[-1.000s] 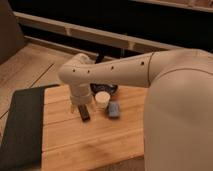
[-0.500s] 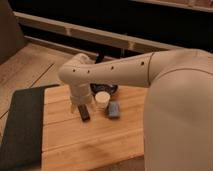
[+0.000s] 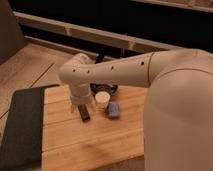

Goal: Place the pepper on the white sponge

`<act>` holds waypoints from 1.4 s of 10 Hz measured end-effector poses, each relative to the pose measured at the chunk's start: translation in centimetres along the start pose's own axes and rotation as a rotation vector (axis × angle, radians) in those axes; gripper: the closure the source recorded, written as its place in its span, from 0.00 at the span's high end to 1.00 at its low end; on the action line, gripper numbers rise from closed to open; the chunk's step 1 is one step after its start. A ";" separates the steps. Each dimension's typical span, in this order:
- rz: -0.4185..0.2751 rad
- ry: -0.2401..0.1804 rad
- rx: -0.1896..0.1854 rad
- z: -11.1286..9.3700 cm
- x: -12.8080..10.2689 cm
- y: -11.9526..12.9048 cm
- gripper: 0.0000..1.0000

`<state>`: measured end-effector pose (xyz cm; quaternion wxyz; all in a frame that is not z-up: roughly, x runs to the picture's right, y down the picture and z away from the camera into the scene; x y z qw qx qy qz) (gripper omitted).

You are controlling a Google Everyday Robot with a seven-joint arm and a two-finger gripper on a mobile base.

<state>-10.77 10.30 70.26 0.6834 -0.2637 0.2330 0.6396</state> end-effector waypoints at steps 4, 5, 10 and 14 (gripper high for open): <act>-0.015 -0.021 0.011 -0.3 -0.6 -0.1 0.65; -0.044 -0.048 0.024 -0.7 -1.6 -0.3 0.65; -0.439 -0.323 0.075 -7.2 -9.5 5.6 0.65; -0.528 -0.386 0.081 -9.0 -10.9 7.2 0.65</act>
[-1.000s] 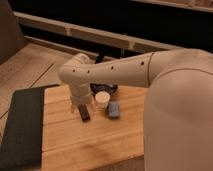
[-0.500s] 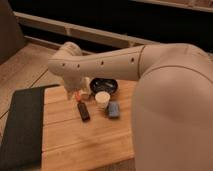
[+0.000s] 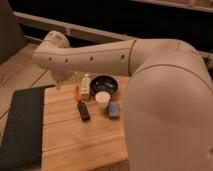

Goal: Place the pepper on the white sponge

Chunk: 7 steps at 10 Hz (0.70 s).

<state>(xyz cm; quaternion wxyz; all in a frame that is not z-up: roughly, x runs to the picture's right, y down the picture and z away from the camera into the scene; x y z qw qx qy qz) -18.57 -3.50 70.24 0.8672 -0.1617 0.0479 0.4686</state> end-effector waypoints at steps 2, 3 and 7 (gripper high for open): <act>-0.002 -0.002 0.007 0.5 0.2 -0.4 0.65; 0.014 -0.019 0.003 1.1 -0.2 -1.5 0.65; -0.015 -0.046 -0.063 3.7 -1.7 -3.9 0.65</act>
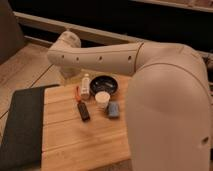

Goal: Place the pepper on the white sponge

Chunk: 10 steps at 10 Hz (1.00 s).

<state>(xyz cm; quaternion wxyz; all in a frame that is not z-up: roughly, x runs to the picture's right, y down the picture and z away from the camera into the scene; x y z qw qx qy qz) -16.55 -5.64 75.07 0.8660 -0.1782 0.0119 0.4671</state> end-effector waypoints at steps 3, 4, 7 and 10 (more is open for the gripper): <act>-0.007 0.048 -0.091 4.6 0.6 -0.6 0.65; -0.025 0.080 -0.129 6.3 1.0 0.0 0.65; -0.087 0.155 -0.195 10.0 0.6 1.7 0.65; -0.133 0.240 -0.268 13.9 0.1 4.0 0.65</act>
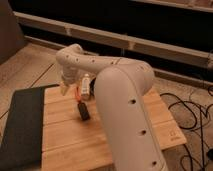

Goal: Place the pepper on the white sponge

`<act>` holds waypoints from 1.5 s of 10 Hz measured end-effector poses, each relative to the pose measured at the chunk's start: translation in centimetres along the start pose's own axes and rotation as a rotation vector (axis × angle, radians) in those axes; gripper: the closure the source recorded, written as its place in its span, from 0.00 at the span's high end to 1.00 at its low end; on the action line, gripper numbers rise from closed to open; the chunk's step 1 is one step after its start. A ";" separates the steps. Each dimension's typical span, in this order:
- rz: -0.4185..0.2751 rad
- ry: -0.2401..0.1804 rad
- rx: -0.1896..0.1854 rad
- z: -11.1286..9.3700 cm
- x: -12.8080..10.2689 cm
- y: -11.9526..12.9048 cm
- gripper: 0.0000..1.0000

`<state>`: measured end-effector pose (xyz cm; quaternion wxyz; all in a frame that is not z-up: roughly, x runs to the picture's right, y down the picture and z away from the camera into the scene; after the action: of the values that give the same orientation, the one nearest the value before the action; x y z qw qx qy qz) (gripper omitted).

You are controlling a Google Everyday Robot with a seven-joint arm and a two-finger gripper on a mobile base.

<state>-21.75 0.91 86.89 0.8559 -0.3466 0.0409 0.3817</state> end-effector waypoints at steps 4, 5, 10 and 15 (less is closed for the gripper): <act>-0.024 0.105 -0.047 3.9 -0.8 0.1 0.65; -0.023 0.124 -0.054 4.5 -0.9 -0.1 0.65; 0.059 0.182 -0.077 6.3 -0.4 -2.7 0.65; 0.136 0.232 -0.077 7.3 1.0 -4.5 0.65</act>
<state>-19.34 4.00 94.62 0.8037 -0.4173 0.1483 0.3973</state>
